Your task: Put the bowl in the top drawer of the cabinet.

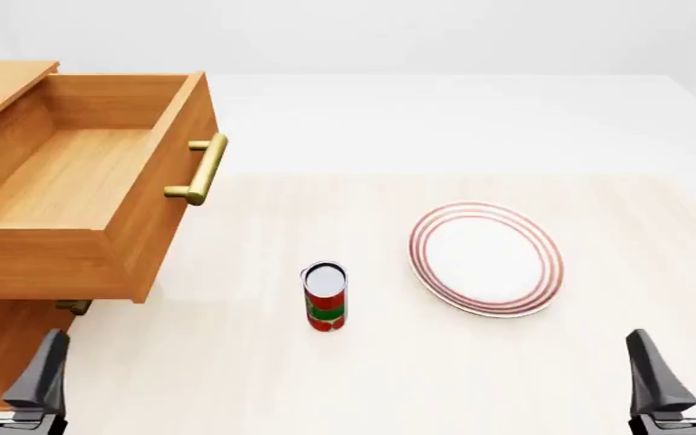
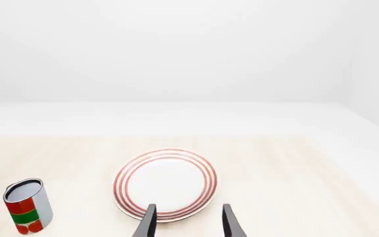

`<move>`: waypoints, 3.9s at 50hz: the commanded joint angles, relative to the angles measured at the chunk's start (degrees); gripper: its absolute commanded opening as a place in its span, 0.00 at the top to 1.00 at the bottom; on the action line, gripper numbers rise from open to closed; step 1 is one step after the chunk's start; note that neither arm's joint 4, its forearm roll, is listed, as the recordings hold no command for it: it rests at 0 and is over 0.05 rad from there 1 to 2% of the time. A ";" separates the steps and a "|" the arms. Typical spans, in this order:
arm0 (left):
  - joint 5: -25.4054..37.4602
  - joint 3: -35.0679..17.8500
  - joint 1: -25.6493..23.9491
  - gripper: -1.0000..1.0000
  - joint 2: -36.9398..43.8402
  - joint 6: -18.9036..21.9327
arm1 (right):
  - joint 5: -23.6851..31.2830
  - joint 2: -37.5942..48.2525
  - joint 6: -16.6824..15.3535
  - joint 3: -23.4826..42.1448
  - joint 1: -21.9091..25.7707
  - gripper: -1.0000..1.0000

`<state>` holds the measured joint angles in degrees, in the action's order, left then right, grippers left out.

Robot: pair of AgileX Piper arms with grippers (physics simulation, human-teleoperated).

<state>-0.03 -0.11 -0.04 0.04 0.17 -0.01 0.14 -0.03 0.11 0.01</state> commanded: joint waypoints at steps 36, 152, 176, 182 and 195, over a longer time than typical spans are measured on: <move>5.06 -4.62 -1.24 0.00 0.00 -1.23 | -0.09 0.55 0.06 0.39 0.02 0.00; 30.41 -52.74 -44.05 0.00 36.59 -15.32 | -0.14 0.54 0.01 0.33 0.03 0.00; 26.62 -53.13 -50.35 0.00 43.94 -23.59 | 0.41 0.94 0.00 1.31 0.03 0.00; 25.10 -51.72 -51.81 0.00 46.14 -27.39 | 0.40 0.98 0.01 1.30 0.03 0.00; 18.88 -48.78 -56.19 0.00 52.96 -33.03 | 0.41 0.96 0.00 1.31 0.04 0.00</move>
<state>22.12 -50.51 -53.77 49.16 -29.18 0.39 1.09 -0.03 1.40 0.04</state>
